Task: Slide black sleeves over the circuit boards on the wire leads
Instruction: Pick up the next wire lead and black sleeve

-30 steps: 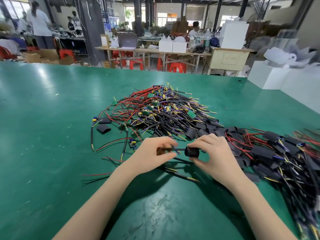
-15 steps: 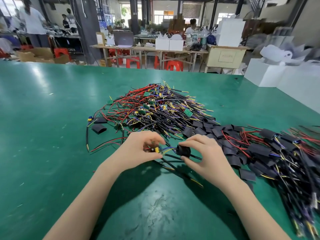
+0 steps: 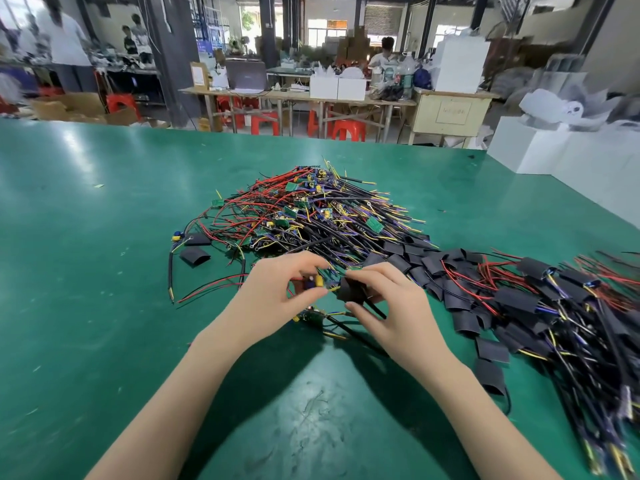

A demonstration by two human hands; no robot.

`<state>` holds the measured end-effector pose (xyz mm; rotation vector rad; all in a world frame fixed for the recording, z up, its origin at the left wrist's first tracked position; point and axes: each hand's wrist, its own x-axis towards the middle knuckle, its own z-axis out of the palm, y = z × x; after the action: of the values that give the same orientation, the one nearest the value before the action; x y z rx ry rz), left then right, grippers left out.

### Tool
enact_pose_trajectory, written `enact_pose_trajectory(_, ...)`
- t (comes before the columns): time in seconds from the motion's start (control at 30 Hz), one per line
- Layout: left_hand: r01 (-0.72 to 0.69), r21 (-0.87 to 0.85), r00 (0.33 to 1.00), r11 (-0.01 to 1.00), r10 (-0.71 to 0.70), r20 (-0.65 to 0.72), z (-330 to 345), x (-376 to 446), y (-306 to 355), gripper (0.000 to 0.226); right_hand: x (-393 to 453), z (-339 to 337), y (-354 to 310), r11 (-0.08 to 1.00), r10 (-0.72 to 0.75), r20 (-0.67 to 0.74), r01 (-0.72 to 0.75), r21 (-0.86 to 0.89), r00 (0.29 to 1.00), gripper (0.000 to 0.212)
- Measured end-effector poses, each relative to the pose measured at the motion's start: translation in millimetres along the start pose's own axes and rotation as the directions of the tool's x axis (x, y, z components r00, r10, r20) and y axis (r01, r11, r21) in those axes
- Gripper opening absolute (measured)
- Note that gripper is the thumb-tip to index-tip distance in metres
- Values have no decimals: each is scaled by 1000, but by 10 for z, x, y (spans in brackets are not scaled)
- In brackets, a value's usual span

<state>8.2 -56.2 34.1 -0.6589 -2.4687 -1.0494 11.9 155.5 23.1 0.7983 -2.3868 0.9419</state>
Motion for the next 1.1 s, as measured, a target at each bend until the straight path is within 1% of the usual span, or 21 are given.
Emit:
enact_pose_trajectory(0.07,93,-171,995,981,-86,52,35,-5,31,33,16,-52,-9,999,-25,-5,25,23,1000,35)
enact_pose_trajectory(0.1,126,-217,991,968,-115,65,55,-5,37,31,23,-76,-10,999,-35,-4,35,36,999,36)
enact_pose_trajectory(0.23,237,-410,967,881,-172,189,70,8,39,28,29,-182,24,995,-11,-24,14,103,1000,38)
enact_pose_trajectory(0.27,247,-447,965,860,-175,196,70,10,42,26,31,-204,33,992,4,-30,0,130,1000,39)
enact_pose_trajectory(0.4,256,-504,967,825,-208,150,100,20,95,12,26,-232,26,983,14,-18,-11,181,1000,37)
enact_pose_trajectory(0.53,300,-540,953,786,-267,141,100,31,87,14,22,-242,2,986,-46,-29,50,162,999,34)
enact_pose_trajectory(0.6,316,-595,948,739,-273,165,85,28,84,17,23,-238,-13,992,-91,-45,95,88,995,35)
enact_pose_trajectory(0.67,340,-661,939,669,-275,205,70,21,87,22,20,-223,-25,993,-115,-68,116,19,991,35)
enact_pose_trajectory(0.73,364,-702,929,612,-289,230,75,21,78,22,14,-220,-29,995,-99,-89,101,22,991,35)
enact_pose_trajectory(0.83,403,-715,906,571,-356,226,86,28,67,19,8,-228,-29,995,-68,-91,75,71,994,34)
enact_pose_trajectory(0.9,424,-704,895,569,-381,231,81,28,74,23,6,-234,-30,995,-50,-83,57,81,995,35)
enact_pose_trajectory(0.97,424,-664,898,615,-379,222,59,23,89,19,5,-232,-32,996,-30,-74,36,85,997,36)
enact_pose_trajectory(1.1,378,-598,923,707,-335,188,33,24,127,11,-6,-214,-40,997,-12,-67,17,79,998,38)
